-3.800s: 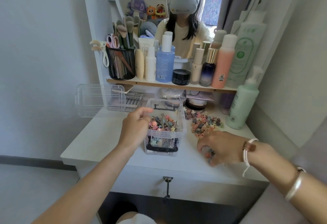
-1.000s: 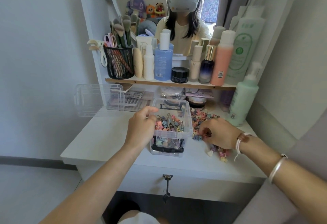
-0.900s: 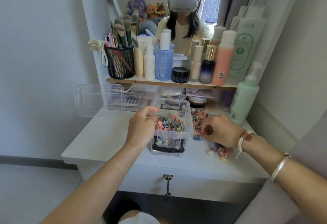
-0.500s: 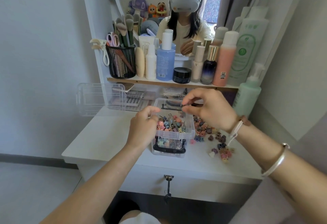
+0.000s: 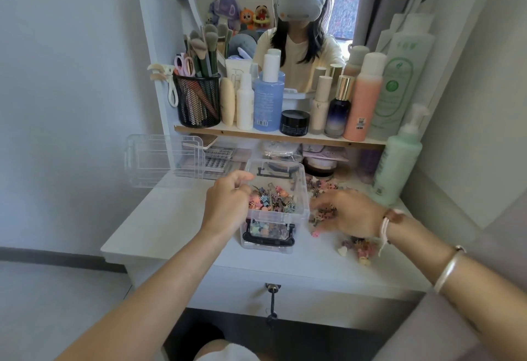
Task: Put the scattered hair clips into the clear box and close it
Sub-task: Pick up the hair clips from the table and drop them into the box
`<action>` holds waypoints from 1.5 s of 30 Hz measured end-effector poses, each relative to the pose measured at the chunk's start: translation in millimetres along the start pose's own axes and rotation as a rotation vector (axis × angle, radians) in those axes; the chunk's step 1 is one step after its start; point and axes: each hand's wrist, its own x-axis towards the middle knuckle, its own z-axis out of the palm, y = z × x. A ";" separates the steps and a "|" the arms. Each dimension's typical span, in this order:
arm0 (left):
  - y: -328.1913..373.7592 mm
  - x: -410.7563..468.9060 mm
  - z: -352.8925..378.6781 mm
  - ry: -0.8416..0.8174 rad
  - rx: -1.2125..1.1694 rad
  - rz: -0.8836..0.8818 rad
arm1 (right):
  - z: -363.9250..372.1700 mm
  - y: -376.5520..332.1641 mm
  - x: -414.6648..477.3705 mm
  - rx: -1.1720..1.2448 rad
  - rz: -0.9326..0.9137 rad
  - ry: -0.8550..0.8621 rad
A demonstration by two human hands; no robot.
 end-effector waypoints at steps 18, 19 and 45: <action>-4.6 4.7 -8.6 0.022 0.016 0.004 | -15.0 -6.0 9.0 0.147 -0.077 0.304; -4.7 4.9 -8.8 0.016 0.012 0.002 | -22.4 -8.9 8.8 0.224 -0.075 0.375; 1.4 -11.8 2.8 -0.005 -0.013 -0.002 | -2.6 25.0 -38.8 0.217 0.257 -0.278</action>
